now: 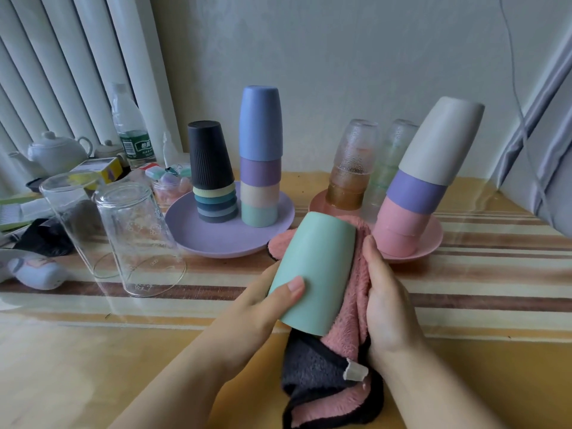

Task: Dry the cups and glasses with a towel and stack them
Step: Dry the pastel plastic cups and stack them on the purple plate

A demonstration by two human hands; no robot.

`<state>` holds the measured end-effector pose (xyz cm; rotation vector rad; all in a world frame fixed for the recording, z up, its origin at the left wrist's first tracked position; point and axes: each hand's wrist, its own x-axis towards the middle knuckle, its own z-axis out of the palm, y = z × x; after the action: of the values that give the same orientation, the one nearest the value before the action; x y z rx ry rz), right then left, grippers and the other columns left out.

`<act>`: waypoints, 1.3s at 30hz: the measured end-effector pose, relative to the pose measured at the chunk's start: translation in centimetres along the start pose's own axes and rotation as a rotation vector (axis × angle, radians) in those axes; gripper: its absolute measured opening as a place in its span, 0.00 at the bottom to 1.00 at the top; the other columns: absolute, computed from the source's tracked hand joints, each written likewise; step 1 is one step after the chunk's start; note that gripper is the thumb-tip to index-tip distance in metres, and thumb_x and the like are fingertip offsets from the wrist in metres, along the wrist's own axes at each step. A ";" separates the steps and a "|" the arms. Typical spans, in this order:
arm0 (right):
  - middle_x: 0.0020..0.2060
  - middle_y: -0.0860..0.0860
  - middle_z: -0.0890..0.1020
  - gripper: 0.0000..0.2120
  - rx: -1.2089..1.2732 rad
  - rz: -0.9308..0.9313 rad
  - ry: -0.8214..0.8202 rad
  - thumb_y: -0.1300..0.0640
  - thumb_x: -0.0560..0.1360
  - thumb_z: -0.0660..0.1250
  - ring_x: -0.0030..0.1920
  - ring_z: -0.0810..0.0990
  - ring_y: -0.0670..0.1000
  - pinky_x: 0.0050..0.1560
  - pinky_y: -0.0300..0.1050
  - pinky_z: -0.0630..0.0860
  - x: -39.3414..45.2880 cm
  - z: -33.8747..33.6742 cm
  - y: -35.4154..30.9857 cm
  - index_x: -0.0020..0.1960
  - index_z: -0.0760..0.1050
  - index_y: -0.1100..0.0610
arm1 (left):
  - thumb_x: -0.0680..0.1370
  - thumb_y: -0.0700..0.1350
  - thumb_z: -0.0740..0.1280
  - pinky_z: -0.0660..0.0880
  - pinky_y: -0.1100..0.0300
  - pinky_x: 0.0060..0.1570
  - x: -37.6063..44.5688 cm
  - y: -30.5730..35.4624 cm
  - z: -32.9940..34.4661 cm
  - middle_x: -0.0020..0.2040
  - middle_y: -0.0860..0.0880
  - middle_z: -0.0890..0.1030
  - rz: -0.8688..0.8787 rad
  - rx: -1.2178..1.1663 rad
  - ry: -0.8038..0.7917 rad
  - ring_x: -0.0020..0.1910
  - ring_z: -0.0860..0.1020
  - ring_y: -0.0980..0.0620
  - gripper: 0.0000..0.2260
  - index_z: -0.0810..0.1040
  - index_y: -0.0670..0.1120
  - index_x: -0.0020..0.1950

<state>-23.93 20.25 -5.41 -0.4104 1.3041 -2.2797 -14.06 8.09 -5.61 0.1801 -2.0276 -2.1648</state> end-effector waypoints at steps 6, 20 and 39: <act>0.61 0.59 0.79 0.32 0.164 0.184 -0.104 0.37 0.69 0.67 0.64 0.75 0.58 0.70 0.58 0.64 -0.3 0.8 1.5 0.65 0.74 0.57 | 0.47 0.78 0.67 0.71 0.75 0.36 0.8 0.1 -1.8 0.58 0.44 0.78 -0.038 0.086 0.163 0.48 0.75 0.46 0.60 0.70 0.41 0.69; 0.69 0.31 0.54 0.24 -0.602 -0.125 -0.126 0.40 0.73 0.47 0.60 0.53 0.16 0.60 0.16 0.51 -1.7 2.0 1.5 0.69 0.52 0.39 | 0.65 0.71 0.58 0.72 0.67 0.46 1.2 -0.4 -0.6 0.51 0.61 0.79 0.248 0.498 0.516 0.51 0.76 0.65 0.21 0.72 0.63 0.53; 0.50 0.52 0.85 0.20 0.158 0.089 -0.161 0.47 0.72 0.57 0.53 0.82 0.47 0.54 0.40 0.79 -1.2 1.7 -0.6 0.50 0.84 0.53 | 0.66 0.64 0.64 0.78 0.64 0.38 0.0 0.5 0.1 0.50 0.50 0.86 -0.146 -0.215 0.047 0.44 0.84 0.54 0.21 0.83 0.57 0.53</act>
<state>-22.29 19.89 -4.10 -0.4605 1.0349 -2.2062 -14.09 8.18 -5.14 0.3564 -1.7926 -2.4219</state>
